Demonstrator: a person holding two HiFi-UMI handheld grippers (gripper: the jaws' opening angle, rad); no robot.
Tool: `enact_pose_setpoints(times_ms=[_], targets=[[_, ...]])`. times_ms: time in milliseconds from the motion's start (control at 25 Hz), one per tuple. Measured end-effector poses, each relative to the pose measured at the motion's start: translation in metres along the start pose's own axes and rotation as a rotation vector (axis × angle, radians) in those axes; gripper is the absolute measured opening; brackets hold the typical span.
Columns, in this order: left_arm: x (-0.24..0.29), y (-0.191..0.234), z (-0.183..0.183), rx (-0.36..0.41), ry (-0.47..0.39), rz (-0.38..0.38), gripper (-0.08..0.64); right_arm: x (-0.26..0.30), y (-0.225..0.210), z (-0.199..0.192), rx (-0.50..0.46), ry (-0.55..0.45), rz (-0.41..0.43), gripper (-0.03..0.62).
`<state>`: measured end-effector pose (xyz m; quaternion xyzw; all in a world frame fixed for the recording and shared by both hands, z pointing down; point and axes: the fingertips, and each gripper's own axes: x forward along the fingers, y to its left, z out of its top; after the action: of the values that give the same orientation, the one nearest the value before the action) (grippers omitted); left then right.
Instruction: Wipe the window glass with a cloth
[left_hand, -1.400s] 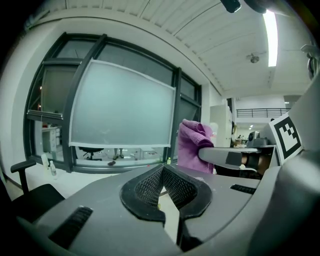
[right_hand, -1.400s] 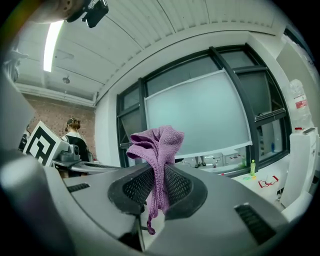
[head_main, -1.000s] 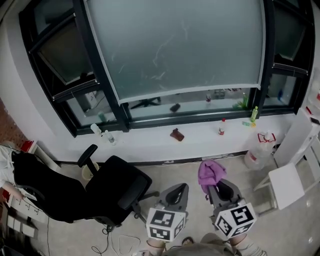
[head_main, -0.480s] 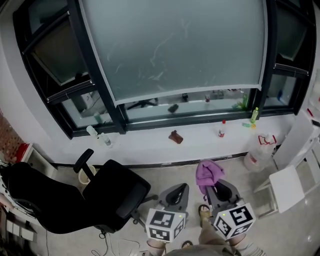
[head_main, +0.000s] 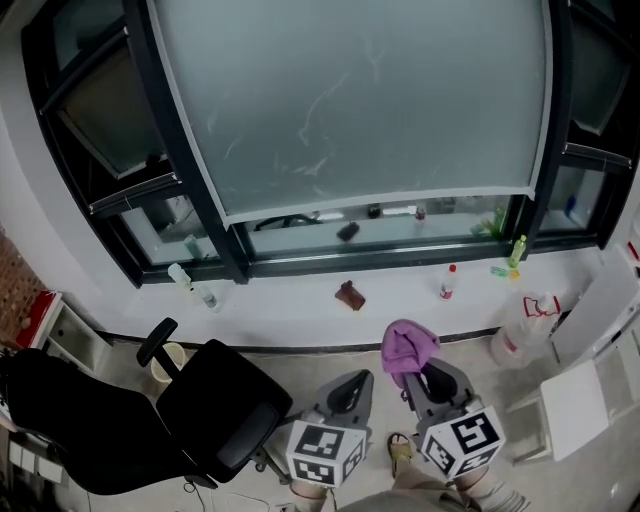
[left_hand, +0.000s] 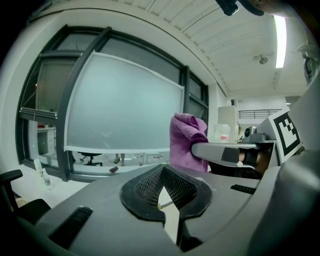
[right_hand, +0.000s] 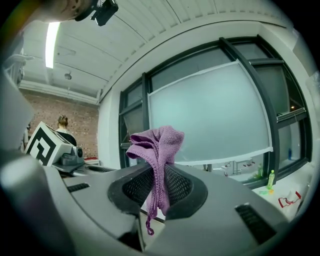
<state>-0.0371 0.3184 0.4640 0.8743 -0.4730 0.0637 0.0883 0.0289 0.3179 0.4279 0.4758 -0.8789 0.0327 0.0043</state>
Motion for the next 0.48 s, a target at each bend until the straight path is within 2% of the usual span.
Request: enact_pose_setpoints(times_ms=[360,480], targets=[[0.085,0.015,0.031,0.017,0.015,0.013,0.005,0.053,-0.075,0.022,-0.010,0.053,0.018,0.049],[0.118,0.021,0.043,0.031,-0.010,0.027,0.005,0.072,-0.102,0.027,-0.009,0.051,0.031,0.049]])
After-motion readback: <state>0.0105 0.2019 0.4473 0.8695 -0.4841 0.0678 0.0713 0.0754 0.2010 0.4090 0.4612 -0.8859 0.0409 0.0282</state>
